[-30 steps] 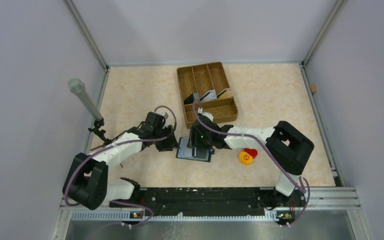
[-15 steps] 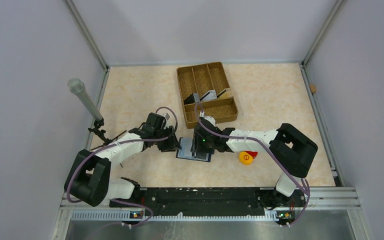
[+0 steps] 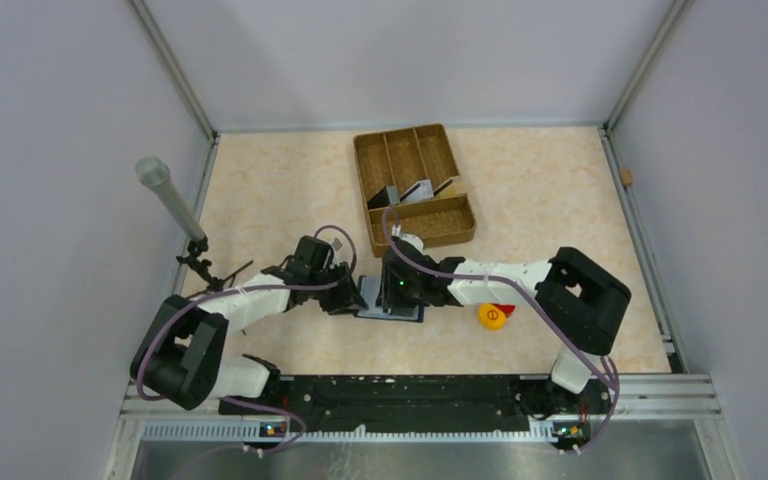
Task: Put the credit cards into the card holder
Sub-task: Insert the credit card into the card holder, then pick up the credit card from the storage box.
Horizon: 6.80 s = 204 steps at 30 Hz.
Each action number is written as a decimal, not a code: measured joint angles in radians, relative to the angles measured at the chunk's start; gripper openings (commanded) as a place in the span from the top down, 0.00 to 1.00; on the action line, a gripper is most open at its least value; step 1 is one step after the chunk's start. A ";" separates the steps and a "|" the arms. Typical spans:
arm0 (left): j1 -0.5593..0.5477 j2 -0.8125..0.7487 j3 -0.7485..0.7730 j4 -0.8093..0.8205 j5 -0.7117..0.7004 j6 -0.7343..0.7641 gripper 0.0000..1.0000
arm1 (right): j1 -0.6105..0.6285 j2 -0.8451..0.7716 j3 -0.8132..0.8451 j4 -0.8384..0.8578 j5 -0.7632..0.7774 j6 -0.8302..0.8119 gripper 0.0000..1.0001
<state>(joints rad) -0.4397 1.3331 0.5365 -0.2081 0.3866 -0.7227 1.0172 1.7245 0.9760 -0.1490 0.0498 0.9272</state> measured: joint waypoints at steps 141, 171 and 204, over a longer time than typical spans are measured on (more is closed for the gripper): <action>0.145 -0.294 0.514 -0.534 -0.308 0.356 0.01 | -0.532 0.159 0.547 -0.316 0.219 -0.666 0.22; 0.172 -0.295 0.402 -0.460 -0.340 0.404 0.01 | -0.673 0.445 0.854 -0.469 0.053 -0.770 0.30; 0.176 -0.294 0.393 -0.441 -0.286 0.404 0.01 | -0.691 0.394 0.854 -0.505 0.061 -0.782 0.77</action>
<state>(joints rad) -0.2638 1.0386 0.9291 -0.6495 0.1009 -0.3187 0.3264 2.1189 1.8297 -0.6544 0.1112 0.1452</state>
